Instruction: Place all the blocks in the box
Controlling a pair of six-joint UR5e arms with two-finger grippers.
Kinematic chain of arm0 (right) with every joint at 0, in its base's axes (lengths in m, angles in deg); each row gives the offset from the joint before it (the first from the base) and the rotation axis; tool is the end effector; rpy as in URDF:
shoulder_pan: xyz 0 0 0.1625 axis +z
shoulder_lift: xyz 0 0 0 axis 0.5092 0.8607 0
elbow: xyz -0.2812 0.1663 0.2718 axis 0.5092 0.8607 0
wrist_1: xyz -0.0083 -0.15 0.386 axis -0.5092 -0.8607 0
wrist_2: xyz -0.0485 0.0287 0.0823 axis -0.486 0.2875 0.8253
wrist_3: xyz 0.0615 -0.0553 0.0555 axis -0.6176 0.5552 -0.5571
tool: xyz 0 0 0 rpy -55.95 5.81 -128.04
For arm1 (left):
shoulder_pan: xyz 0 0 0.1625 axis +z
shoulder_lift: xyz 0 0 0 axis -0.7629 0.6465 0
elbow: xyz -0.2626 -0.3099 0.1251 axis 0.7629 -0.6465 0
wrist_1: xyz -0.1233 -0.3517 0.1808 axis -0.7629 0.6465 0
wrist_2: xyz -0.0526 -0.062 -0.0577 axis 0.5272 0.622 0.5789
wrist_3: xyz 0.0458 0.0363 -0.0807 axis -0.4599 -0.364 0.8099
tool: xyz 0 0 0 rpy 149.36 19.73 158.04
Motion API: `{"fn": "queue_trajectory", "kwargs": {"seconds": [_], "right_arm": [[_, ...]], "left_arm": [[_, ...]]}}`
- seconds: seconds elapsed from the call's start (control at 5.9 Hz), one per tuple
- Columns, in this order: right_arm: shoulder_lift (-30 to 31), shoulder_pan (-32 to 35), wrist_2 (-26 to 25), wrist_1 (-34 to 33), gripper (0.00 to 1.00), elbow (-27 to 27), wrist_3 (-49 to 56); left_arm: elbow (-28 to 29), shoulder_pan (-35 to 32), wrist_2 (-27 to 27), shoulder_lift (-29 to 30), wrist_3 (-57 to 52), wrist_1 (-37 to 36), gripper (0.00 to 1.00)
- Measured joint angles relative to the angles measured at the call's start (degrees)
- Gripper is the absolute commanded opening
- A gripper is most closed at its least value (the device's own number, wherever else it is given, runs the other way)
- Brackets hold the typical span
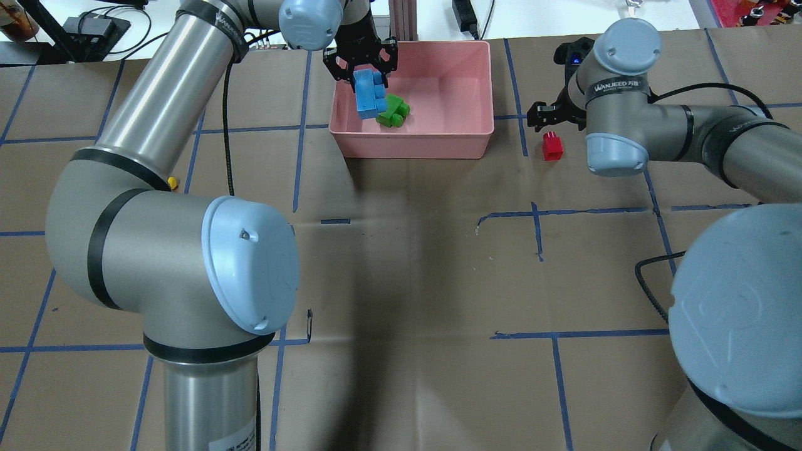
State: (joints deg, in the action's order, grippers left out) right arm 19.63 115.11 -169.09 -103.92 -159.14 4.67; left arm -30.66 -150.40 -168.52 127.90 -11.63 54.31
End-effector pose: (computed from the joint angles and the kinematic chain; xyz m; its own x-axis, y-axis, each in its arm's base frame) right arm 0.0733 -0.6576 0.2202 -0.9998 0.0206 -0.0005 0.0195 0.9390 -0.3433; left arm -0.2953 -0.8014 0.2703 -0.9939 -0.0595 0.0925 -0.0618 0.9979 -0.0215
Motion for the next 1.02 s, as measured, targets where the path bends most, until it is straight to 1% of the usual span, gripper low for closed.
{"fn": "queue_trajectory", "kwargs": {"seconds": [0.34,0.51,0.68,0.85,1.02], "right_arm": [[-2.6,0.0,0.1,-4.1,0.87,-0.2,0.0],[-3.1,0.1,0.1,-4.9,0.85,-0.6,0.0],[-3.1,0.2,0.0,-5.2,0.83,-1.7,0.0],[-3.0,0.2,0.0,-5.2,0.59,-2.9,-0.1],[-2.8,0.2,-0.1,-5.0,0.23,-3.5,-0.1]], "left_arm": [[-0.1,-0.5,-0.2,-0.1,0.2,-5.7,0.98],[-0.2,-0.4,-0.3,-2.0,0.1,-5.2,0.97],[-0.7,0.2,-0.6,-5.9,-0.3,-1.0,0.98],[-1.8,1.8,-2.5,-10.9,-2.1,4.7,0.98],[-4.2,3.9,-5.1,-15.6,-5.0,8.6,0.98]]}}
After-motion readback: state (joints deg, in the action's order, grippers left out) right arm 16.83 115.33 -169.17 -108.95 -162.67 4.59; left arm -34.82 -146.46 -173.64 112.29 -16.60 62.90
